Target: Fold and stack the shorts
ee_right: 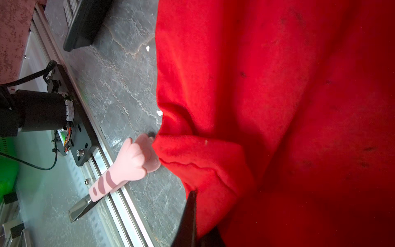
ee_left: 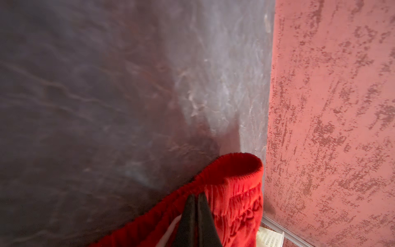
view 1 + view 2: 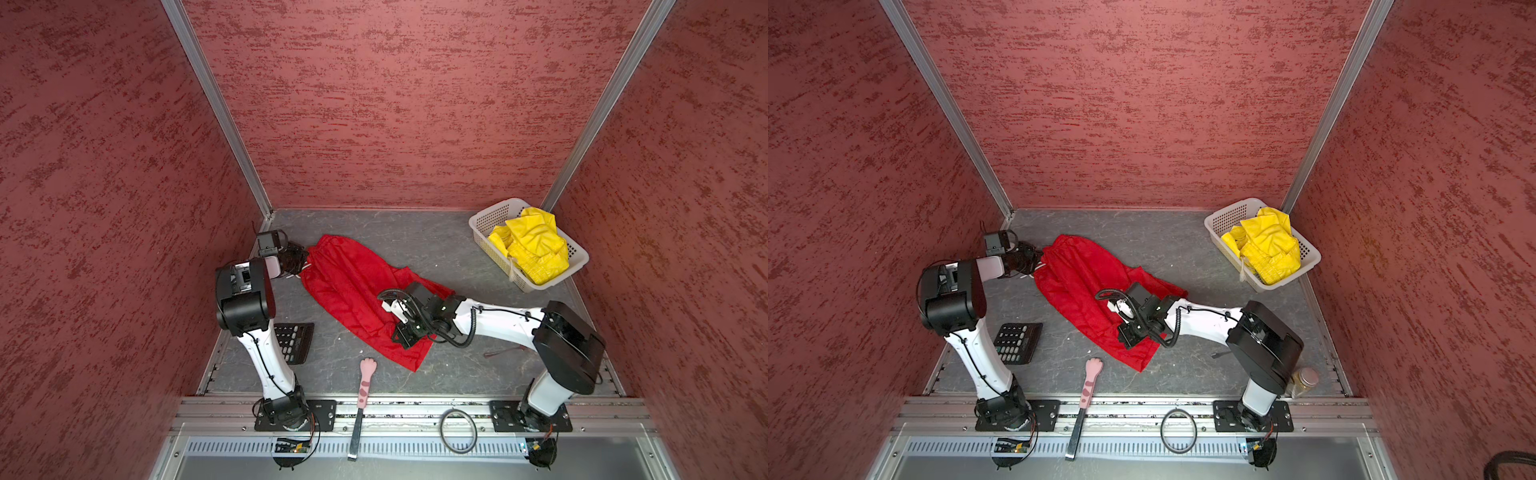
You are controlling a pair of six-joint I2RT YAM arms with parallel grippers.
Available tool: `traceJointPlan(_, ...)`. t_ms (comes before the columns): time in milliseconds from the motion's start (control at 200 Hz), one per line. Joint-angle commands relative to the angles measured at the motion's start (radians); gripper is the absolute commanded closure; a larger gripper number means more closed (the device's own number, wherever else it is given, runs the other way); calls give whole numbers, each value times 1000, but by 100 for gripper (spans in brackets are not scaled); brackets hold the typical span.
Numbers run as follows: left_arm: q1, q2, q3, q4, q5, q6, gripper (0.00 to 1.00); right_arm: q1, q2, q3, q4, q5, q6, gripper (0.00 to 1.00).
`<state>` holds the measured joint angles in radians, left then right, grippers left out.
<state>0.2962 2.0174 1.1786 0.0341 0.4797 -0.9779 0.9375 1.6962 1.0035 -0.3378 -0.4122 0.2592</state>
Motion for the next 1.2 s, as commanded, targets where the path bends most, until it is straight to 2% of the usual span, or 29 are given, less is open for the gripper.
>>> traceJointPlan(0, 37, -56, 2, 83, -35, -2, 100, 39, -2, -22, -115, -60, -41, 100)
traceJointPlan(220, 37, -131, -44, 102, 29, -15, 100, 50, -116, -18, -226, -28, -18, 100)
traceJointPlan(416, 37, -248, -113, 131, 71, -44, 99, 50, -182, -96, -234, 28, 41, 100)
traceJointPlan(821, 99, -480, -420, 103, 73, 31, 98, 50, -206, -201, -242, -16, 57, 100)
traceJointPlan(982, 96, -496, -474, 86, 61, 60, 97, 39, -98, -215, -243, 106, 148, 100)
traceJointPlan(1192, -3, -415, -403, 131, 34, 19, 97, -72, 117, -141, -161, 132, 232, 100)
